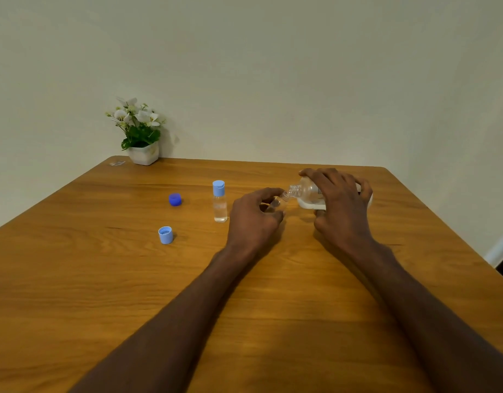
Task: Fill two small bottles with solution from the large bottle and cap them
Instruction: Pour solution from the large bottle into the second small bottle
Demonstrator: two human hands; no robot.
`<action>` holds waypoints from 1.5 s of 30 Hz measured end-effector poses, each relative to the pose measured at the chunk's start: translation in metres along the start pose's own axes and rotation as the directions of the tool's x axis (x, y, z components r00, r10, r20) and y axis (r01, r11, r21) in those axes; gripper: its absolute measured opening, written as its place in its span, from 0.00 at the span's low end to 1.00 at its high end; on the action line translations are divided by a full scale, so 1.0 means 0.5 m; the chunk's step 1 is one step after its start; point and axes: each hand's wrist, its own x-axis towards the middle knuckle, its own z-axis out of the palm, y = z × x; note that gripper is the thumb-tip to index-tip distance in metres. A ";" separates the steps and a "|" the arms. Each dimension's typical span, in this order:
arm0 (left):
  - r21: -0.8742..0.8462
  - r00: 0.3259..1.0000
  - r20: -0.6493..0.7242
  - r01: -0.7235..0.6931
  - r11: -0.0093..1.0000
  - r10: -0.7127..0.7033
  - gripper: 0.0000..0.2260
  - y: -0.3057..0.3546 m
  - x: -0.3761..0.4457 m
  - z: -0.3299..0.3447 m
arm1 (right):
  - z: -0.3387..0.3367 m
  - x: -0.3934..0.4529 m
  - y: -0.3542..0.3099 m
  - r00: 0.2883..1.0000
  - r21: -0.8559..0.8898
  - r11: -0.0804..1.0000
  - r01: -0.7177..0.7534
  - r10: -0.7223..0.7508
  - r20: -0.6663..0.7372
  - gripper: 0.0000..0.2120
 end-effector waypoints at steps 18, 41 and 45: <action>0.011 1.000 -0.008 -0.022 1.000 0.022 0.20 -0.003 0.002 0.001 | -0.002 0.001 -0.002 1.000 -0.009 1.000 0.007 -0.007 0.010 0.43; -0.008 1.000 -0.005 -0.020 1.000 0.020 0.20 -0.010 0.004 0.003 | -0.008 0.001 -0.007 1.000 -0.024 1.000 0.004 -0.004 0.023 0.43; 0.000 1.000 -0.001 -0.022 1.000 0.022 0.21 -0.009 0.004 0.003 | -0.009 0.001 -0.007 0.999 -0.025 1.000 0.004 -0.003 0.036 0.43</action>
